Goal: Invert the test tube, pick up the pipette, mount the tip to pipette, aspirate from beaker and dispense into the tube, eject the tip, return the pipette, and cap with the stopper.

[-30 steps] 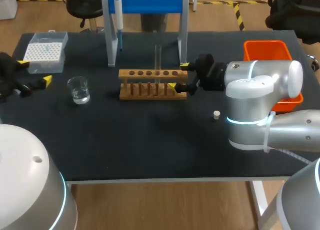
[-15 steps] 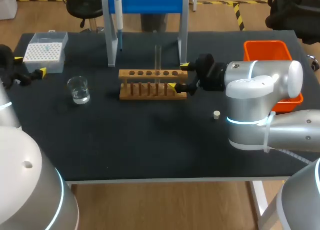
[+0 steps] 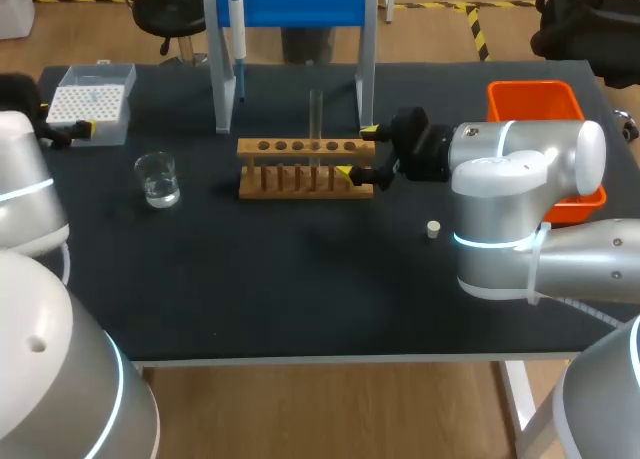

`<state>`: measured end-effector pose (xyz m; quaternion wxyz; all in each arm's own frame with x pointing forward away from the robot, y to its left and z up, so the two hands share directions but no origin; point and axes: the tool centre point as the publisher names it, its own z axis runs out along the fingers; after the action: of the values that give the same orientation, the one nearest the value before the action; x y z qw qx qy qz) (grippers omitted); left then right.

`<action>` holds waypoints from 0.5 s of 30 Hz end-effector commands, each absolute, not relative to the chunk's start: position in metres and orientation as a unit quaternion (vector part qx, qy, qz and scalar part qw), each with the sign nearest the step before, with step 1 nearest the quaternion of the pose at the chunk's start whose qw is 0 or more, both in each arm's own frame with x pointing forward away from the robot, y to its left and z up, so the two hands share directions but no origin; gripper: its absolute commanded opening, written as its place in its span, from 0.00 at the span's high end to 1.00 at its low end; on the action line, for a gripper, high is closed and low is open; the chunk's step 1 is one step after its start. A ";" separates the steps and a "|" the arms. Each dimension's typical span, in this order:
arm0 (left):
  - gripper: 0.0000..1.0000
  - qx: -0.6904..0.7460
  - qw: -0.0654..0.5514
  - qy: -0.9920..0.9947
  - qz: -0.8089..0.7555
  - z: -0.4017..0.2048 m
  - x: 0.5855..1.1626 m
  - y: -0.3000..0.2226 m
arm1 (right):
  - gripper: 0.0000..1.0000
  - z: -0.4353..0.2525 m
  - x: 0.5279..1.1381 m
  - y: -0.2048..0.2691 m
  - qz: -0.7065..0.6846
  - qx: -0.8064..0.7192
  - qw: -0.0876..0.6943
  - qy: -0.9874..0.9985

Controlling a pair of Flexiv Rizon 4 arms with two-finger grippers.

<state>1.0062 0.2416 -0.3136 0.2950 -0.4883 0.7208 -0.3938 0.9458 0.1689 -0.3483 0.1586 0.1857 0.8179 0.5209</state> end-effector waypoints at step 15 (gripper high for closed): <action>0.00 -0.516 0.293 0.707 -0.385 -0.353 1.073 0.244 | 0.00 -0.349 0.946 0.169 0.522 0.186 0.160 0.817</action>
<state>1.0580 0.2472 -0.3436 0.2903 -0.5150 0.7085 -0.3855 0.9458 0.1690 -0.3483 0.1586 0.1856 0.8179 0.5210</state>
